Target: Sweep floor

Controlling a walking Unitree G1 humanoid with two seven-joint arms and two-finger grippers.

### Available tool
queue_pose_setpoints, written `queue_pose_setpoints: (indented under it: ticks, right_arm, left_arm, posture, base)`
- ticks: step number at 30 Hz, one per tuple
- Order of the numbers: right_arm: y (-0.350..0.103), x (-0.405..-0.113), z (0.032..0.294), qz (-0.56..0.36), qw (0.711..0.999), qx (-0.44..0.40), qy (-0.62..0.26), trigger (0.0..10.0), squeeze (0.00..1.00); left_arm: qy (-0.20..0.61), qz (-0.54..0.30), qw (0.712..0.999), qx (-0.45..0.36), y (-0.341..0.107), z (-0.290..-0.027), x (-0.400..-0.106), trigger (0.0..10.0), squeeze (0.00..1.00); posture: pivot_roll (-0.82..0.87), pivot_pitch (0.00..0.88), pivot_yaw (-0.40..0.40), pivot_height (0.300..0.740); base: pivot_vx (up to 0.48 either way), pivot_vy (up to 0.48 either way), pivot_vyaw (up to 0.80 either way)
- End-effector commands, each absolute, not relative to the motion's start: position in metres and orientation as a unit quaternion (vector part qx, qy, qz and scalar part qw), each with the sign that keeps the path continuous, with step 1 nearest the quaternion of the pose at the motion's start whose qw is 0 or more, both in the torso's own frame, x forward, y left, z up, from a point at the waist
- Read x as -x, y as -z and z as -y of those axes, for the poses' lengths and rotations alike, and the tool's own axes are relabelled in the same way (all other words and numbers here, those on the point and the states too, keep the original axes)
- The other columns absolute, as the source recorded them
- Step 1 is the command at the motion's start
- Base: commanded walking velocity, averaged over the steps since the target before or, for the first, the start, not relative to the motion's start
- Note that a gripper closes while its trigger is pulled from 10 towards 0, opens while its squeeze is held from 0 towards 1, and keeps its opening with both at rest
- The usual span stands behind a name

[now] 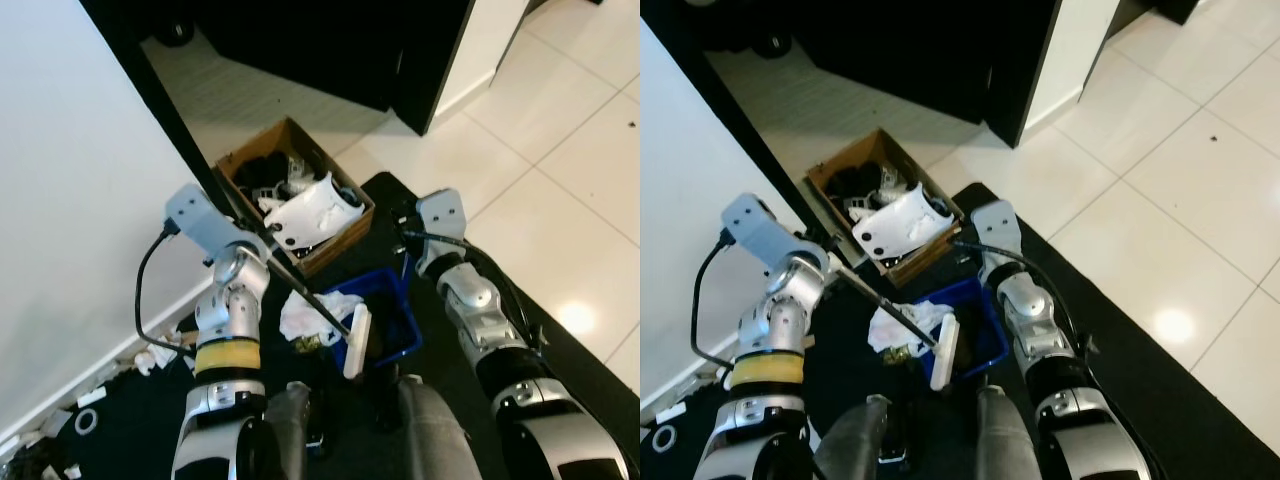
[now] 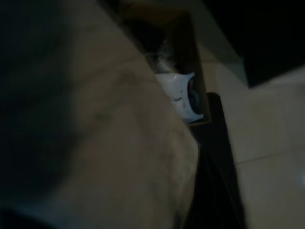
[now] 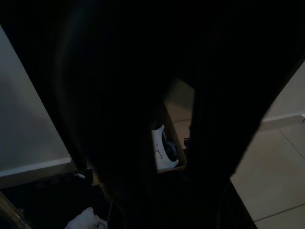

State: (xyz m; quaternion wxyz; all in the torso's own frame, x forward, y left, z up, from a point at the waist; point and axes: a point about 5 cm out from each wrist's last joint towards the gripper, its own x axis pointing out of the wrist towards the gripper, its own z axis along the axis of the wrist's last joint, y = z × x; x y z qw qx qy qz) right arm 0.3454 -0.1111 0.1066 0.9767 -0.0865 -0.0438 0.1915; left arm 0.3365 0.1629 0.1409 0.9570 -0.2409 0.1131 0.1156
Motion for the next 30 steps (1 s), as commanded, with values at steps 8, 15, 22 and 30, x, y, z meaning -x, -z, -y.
queue_pose_setpoints:
  ticks: [8,15,22,30]
  right_arm:
    - [-0.087,-0.337,0.110,0.002,0.978,0.075,-0.197,10.0,0.00]
    - [-0.089,-0.339,0.105,0.004,0.976,0.075,-0.203,10.0,0.00]
    - [-0.091,-0.340,0.108,0.007,0.977,0.076,-0.201,10.0,0.00]
    - [-0.091,-0.339,0.111,0.010,0.978,0.077,-0.195,10.0,0.00]
  left_arm:
    - [-0.146,-0.062,0.985,0.071,-0.173,-0.225,-0.312,10.0,0.00]
    - [-0.216,-0.041,0.974,0.054,-0.172,-0.261,-0.306,10.0,0.00]
    - [-0.241,-0.077,0.964,0.076,-0.133,-0.258,-0.313,10.0,0.00]
    - [-0.270,-0.094,0.954,0.092,-0.109,-0.247,-0.317,10.0,0.00]
  posture:
    - [0.04,0.295,0.038,0.740]
    - [0.03,0.292,0.026,0.740]
    - [0.01,0.293,0.028,0.740]
    - [-0.02,0.303,0.032,0.740]
  base:
    - [0.000,0.000,0.00]
    - [0.000,0.000,0.00]
    - [0.000,0.000,0.00]
    - [0.000,0.000,0.00]
